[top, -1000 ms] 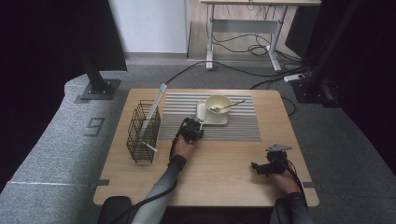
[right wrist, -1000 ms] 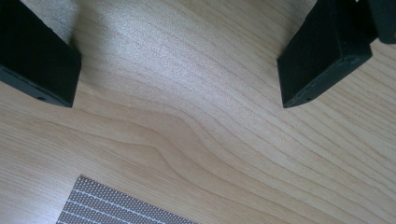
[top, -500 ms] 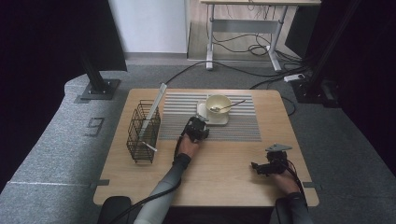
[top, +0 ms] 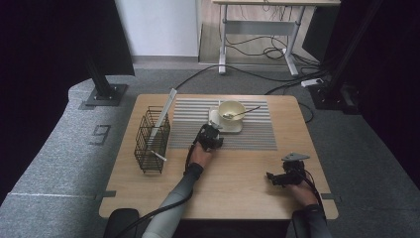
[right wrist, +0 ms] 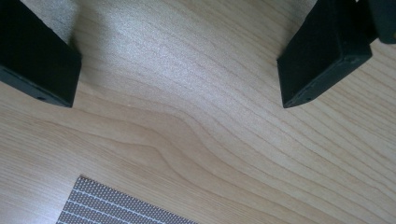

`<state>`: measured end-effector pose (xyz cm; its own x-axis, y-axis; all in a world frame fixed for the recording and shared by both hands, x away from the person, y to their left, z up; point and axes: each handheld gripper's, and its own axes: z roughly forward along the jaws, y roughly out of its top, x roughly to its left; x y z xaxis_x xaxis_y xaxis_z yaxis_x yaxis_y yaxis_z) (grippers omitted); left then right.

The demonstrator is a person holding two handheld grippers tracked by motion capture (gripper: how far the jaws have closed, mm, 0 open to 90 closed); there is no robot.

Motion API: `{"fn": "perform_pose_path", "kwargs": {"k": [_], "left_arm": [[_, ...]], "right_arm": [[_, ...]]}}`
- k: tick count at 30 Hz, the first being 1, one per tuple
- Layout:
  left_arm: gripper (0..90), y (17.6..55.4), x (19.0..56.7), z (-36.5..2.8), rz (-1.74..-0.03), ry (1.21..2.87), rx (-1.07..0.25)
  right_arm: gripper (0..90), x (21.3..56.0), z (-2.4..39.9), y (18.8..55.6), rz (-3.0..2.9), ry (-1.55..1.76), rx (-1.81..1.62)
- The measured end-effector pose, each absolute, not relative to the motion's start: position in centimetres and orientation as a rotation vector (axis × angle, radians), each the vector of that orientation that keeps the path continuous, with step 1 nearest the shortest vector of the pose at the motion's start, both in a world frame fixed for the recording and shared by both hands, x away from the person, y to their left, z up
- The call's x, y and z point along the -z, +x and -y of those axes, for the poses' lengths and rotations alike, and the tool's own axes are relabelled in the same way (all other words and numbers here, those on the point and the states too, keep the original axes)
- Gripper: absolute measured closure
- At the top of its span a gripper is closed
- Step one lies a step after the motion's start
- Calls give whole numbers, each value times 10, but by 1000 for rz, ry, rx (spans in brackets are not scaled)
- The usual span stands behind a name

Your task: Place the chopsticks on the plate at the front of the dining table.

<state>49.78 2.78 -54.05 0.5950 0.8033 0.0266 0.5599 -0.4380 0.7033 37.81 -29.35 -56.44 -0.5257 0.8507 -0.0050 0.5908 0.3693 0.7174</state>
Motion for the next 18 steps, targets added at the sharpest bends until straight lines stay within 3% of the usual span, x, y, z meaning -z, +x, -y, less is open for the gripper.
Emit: {"fn": "perform_pose_path", "kwargs": {"k": [8,18], "left_arm": [[415,490,529,-38,-1051,2115,-480],[200,468,514,-52,-925,2101,-392]], "right_arm": [[0,564,294,378,-2260,1257,-952],[0,564,294,378,-2260,1257,-952]]}}
